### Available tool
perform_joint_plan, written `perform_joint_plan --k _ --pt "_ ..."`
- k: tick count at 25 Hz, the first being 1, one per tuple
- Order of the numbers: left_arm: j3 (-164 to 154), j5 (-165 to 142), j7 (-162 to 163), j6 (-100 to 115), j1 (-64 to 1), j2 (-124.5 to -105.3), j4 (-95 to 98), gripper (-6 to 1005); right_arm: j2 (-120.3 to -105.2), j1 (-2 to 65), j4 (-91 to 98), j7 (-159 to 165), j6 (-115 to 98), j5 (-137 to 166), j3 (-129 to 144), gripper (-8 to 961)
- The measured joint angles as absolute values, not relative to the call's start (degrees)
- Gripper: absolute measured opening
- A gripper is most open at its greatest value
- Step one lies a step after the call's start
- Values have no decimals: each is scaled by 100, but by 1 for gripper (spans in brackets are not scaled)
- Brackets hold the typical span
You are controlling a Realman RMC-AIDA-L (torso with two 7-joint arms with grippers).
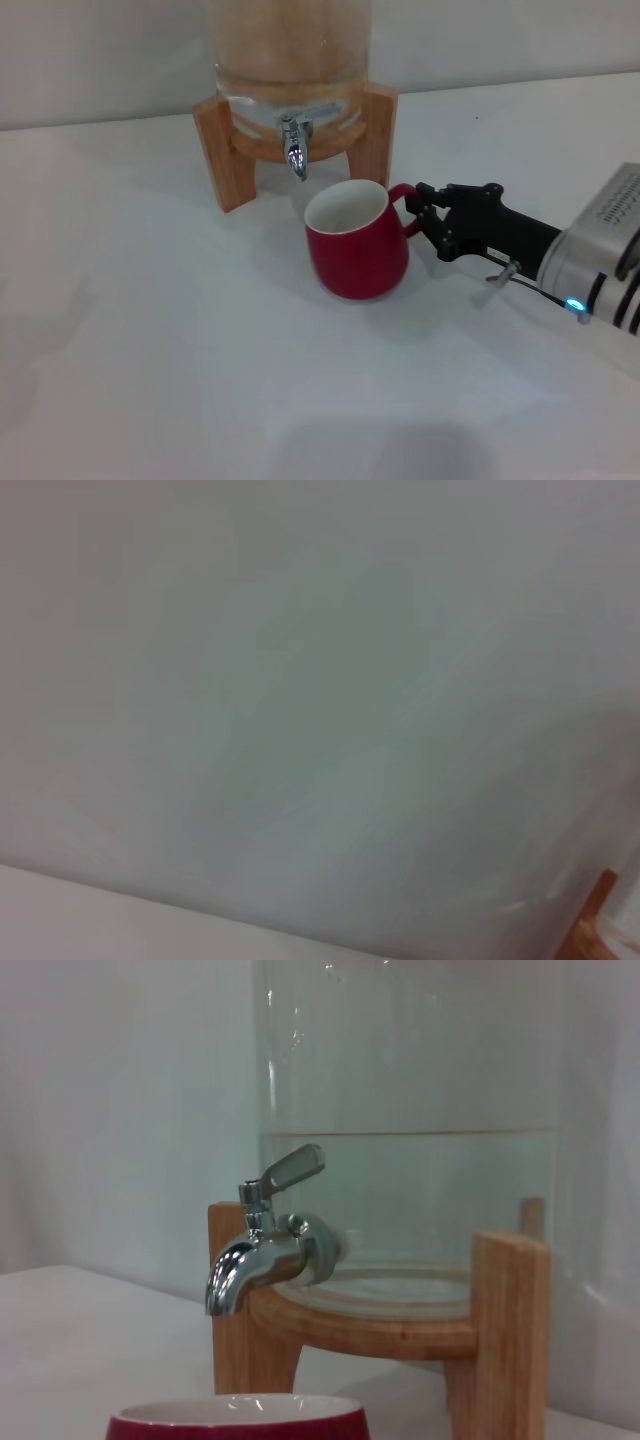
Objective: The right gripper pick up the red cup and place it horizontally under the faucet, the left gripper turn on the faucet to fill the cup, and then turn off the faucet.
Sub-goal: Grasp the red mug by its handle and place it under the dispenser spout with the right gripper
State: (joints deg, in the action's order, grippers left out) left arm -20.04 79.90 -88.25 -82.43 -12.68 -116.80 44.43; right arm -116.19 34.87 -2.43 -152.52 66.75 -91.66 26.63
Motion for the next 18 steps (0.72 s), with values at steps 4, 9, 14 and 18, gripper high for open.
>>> perform_joint_plan --k 4,9,14,18 --pt "-2004 7993 -8824 -8243 -1266 -11680 4435 876 -11619 3633 -346 -15305 6604 -9167 2663 133" --pt "-2011 7996 -8830 -8244 -1265 -11680 4431 876 -11619 3780 -441 -15356 6597 -9167 2663 133" --pt "-2018 8007 -8827 -8270 -1272 -11688 4429 876 -11619 3877 -554 -15455 6497 -9166 2616 131" --pt "-2013 8012 -8825 -8292 -1274 -11734 4458 876 -11619 3962 -712 -15670 6326 -9152 2453 129"
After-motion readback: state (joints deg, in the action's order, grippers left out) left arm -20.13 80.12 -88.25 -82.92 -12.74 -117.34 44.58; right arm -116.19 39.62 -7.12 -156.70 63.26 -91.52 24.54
